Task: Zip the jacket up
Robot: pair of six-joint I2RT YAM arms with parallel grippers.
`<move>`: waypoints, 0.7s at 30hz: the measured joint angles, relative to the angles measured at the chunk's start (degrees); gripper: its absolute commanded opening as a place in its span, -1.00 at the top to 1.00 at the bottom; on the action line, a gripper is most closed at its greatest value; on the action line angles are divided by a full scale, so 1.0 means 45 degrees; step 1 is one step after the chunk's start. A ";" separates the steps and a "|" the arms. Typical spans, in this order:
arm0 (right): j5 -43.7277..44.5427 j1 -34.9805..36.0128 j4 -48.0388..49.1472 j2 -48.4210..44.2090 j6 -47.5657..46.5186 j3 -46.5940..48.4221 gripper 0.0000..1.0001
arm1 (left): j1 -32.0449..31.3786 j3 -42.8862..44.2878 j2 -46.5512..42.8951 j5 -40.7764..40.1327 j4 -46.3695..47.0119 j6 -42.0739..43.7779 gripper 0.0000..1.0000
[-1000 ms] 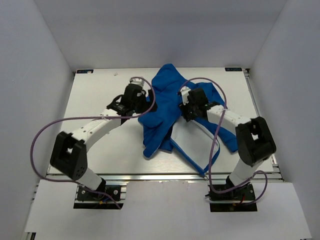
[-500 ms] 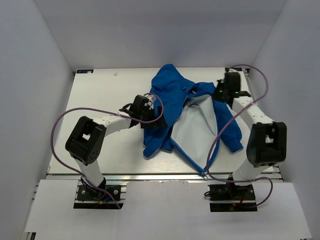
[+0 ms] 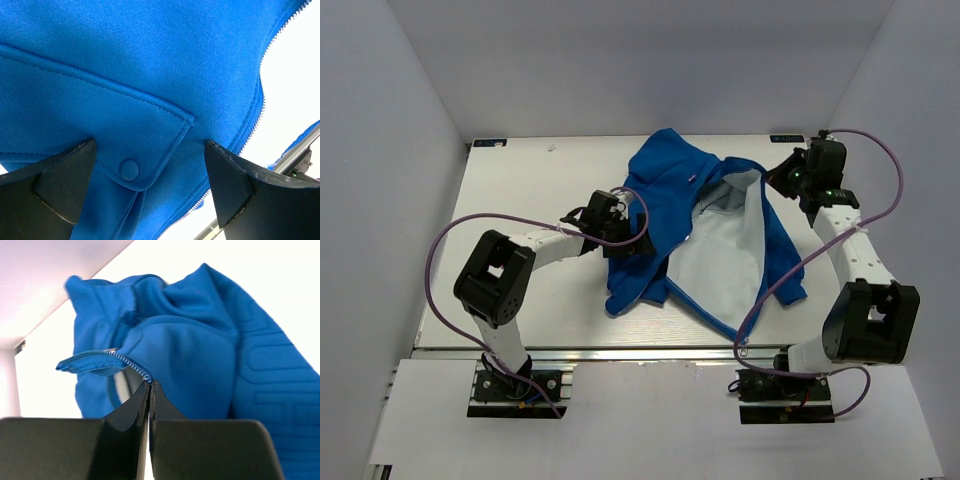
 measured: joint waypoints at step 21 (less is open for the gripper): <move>-0.1637 0.5523 0.0165 0.4493 -0.0015 0.1991 -0.79 | -0.0024 -0.0685 -0.3293 -0.0699 -0.1389 0.0010 -0.96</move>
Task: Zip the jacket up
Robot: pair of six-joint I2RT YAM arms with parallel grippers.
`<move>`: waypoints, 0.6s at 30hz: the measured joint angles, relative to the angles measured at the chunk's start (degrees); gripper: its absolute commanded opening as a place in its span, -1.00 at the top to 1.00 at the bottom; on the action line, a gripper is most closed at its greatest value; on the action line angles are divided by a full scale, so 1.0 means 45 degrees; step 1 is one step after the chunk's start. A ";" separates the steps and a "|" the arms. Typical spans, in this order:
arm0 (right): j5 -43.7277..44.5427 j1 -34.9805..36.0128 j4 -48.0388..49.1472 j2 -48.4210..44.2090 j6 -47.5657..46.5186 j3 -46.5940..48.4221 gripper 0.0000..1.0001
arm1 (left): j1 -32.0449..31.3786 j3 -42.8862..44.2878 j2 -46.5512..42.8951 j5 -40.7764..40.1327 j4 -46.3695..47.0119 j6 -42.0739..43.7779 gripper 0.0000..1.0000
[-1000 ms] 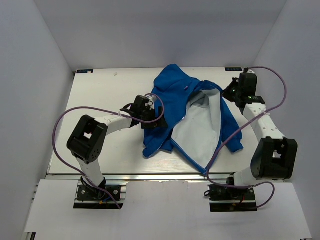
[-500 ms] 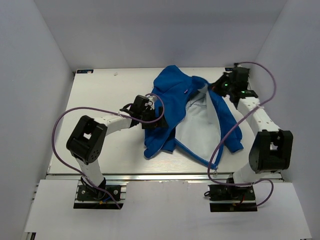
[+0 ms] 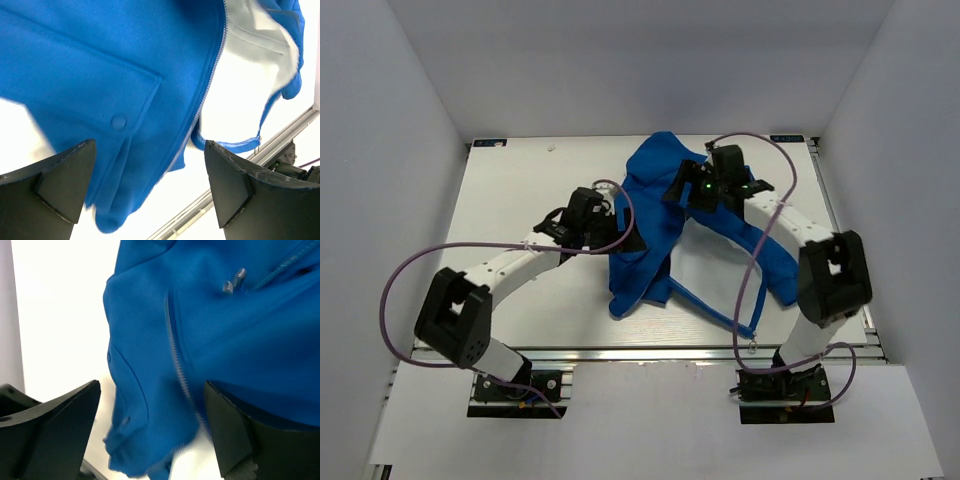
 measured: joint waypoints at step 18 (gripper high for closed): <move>0.4007 -0.0384 -0.5576 -1.0933 -0.0816 -0.9238 -0.79 | -0.0117 -0.3254 -0.2331 -0.0165 -0.1229 -0.0117 -0.96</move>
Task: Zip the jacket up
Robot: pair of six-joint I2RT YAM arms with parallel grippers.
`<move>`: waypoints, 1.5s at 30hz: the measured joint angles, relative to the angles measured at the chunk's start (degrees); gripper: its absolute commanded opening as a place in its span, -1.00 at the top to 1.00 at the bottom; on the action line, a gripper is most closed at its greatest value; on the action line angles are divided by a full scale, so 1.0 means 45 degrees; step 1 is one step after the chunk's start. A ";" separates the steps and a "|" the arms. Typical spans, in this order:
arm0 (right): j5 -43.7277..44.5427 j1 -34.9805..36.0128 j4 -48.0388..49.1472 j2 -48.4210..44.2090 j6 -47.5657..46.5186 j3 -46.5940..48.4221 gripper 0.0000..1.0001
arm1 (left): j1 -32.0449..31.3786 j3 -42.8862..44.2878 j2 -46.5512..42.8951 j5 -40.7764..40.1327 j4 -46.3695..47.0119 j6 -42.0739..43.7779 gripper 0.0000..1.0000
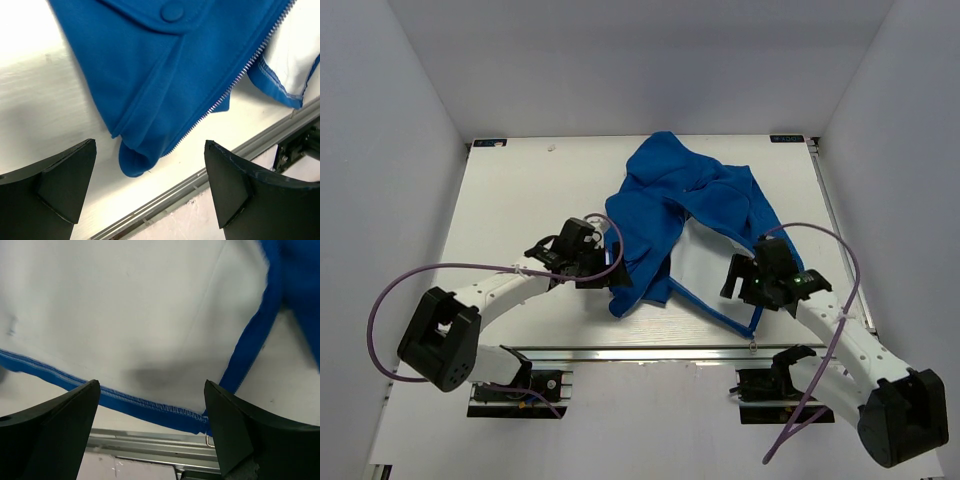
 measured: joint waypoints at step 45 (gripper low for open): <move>-0.0291 -0.5702 0.0646 0.4342 -0.1399 0.2841 -0.79 | -0.0311 0.2671 0.2608 0.1817 0.1821 0.0117 -0.96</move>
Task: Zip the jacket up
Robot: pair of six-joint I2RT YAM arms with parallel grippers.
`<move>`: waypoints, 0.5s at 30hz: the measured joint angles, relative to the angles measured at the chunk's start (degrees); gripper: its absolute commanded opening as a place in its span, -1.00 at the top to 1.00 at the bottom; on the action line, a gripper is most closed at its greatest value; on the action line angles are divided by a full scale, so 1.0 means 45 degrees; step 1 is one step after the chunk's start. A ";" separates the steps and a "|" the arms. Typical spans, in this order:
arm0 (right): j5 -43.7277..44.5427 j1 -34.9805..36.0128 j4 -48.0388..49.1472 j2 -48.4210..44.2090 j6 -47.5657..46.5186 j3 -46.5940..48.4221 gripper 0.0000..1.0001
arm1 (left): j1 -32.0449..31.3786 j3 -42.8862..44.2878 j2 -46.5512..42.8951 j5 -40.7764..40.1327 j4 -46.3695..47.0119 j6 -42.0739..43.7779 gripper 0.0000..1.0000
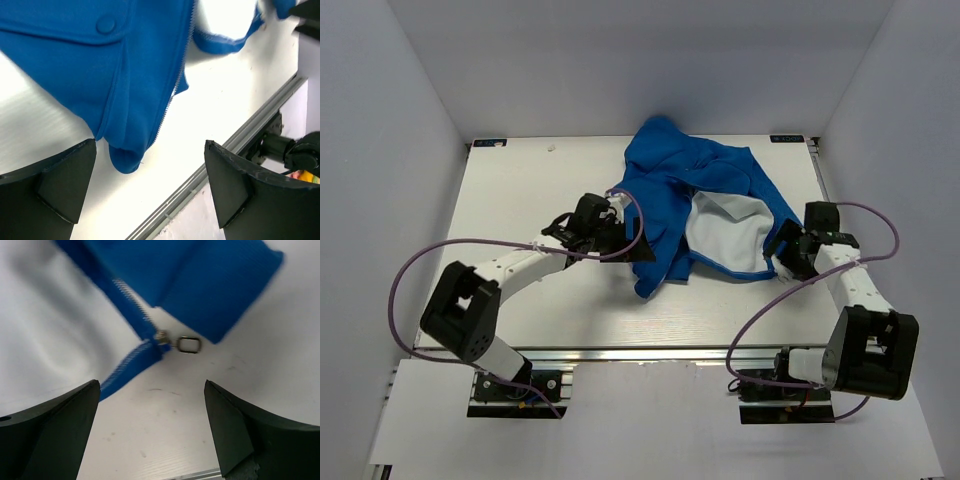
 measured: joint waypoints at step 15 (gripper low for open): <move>0.0053 -0.0894 0.1719 0.2375 0.0165 -0.0928 -0.52 | -0.0005 -0.0408 -0.1030 -0.1447 -0.1044 0.0121 -0.96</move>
